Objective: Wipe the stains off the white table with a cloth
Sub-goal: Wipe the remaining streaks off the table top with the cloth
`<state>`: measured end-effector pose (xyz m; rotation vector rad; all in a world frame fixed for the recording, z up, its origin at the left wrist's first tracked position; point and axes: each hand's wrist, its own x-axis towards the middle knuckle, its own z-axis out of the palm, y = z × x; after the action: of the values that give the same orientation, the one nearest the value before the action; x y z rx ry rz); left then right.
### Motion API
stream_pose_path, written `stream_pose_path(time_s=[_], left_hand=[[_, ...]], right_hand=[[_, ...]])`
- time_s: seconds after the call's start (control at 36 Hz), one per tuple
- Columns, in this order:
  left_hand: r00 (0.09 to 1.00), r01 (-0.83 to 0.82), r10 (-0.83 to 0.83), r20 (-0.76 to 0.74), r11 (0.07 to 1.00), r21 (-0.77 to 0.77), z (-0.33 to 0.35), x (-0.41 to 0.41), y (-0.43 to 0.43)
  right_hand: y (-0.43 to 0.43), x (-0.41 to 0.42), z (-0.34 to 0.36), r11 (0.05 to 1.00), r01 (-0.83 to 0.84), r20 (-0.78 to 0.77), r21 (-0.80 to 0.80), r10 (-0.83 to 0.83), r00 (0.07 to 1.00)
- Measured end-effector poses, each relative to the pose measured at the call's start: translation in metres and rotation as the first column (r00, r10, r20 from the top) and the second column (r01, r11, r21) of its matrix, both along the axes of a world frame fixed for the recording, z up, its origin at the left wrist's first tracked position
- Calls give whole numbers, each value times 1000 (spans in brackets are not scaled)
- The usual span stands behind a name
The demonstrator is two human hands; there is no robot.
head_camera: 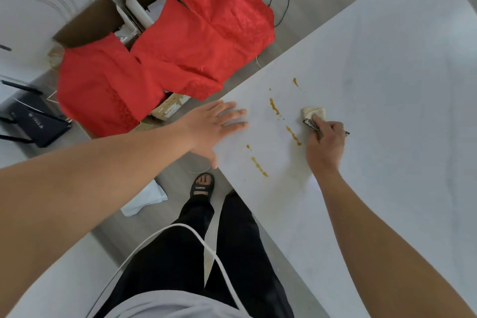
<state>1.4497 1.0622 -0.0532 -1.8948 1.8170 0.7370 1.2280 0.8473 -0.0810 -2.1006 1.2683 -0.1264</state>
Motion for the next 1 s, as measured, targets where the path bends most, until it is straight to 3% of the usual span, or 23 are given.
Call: stream_pose_path(time_s=[0.47,0.61,0.72,0.78,0.83,0.94,1.0], left_hand=[[993,115,-115,9,993,17,12,5,-8],[993,116,-116,7,993,-4,14,7,-4],[993,116,-116,16,993,-11,14,5,-5],[993,114,-114,23,993,-8,13,4,-6],[993,115,-115,26,993,-10,14,4,-5],[992,122,-121,33,992,-12,13,3,-4],[990,133,-132,48,991,-14,13,4,-5]], right_hand=[[17,0,-4,1000,31,25,0,-31,999],[31,-7,-1,981,-191,23,-39,192,981],[42,-19,0,900,-418,14,-126,423,906],[38,-21,0,876,-456,-4,-157,461,887],[34,-18,0,911,-385,-11,-146,388,922],[44,-7,-2,996,-39,4,-83,40,999],[59,-7,-2,990,-67,0,-125,67,998]])
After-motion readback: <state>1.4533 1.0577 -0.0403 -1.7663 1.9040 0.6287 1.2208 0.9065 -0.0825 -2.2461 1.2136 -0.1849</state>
